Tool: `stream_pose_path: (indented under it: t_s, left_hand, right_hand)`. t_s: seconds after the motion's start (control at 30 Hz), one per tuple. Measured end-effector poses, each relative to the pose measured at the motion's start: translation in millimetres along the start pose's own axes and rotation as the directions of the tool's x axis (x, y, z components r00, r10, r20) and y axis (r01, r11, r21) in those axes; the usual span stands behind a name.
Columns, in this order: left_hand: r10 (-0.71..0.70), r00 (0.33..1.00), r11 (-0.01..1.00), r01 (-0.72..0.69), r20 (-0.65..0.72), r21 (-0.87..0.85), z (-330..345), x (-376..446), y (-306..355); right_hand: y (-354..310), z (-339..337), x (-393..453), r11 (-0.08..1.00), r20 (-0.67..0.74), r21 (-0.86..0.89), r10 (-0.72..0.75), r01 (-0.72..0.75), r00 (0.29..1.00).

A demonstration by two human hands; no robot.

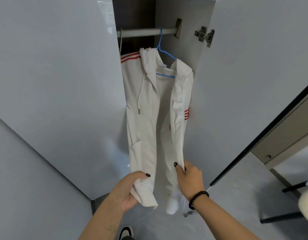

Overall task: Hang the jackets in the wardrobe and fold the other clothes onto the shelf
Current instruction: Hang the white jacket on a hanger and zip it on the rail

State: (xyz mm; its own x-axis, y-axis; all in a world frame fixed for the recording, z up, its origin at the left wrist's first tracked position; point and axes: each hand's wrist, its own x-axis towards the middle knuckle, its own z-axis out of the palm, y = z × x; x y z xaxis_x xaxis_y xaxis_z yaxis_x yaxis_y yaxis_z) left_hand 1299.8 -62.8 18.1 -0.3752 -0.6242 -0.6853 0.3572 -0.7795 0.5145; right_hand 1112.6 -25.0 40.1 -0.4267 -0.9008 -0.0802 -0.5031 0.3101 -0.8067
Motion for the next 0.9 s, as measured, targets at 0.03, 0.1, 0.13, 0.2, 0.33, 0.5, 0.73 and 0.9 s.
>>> stream_pose_path:
  t_s: [0.03, 0.1, 0.13, 0.2, 0.33, 0.5, 0.73, 0.9]
  left_hand:
    - [-0.016, 1.000, 0.999, 0.016, -0.011, 0.032, 2, -1, 2]
    - [-0.040, 0.999, 0.997, 0.039, 0.023, 0.072, 6, -3, 4]
    - [-0.054, 0.996, 0.995, 0.048, 0.069, 0.084, 9, -4, 5]
    - [-0.066, 0.985, 0.993, 0.049, 0.158, 0.105, 14, -5, 8]
    - [-0.052, 0.988, 0.986, 0.027, 0.148, 0.165, 13, 5, 15]
    - [-0.065, 0.994, 0.971, 0.043, 0.084, 0.236, 15, 11, 11]
    - [-0.076, 0.996, 0.997, 0.075, -0.045, -0.022, 32, 28, 18]
    - [-0.054, 0.998, 0.996, 0.052, -0.028, -0.071, 43, 33, 27]
  right_hand:
    - [-2, 1, 0, 0.996, 0.014, 0.077, 0.047, -0.048, 0.999]
    - [-8, 6, 0, 0.980, 0.106, 0.174, 0.083, -0.101, 0.991]
    - [-12, 9, -2, 0.969, 0.179, 0.214, 0.082, -0.120, 0.980]
    - [-20, 19, -5, 0.942, 0.332, 0.292, 0.064, -0.167, 0.941]
    - [-25, 24, -3, 0.863, 0.509, 0.411, 0.052, -0.295, 0.859]
    - [-17, 27, -6, 0.974, 0.316, 0.225, -0.039, -0.035, 0.948]
    - [29, 30, -10, 0.738, 0.349, 0.246, 0.538, -0.629, 0.767]
    - [42, 36, -26, 0.427, 0.806, 0.275, 0.386, -0.861, 0.449]
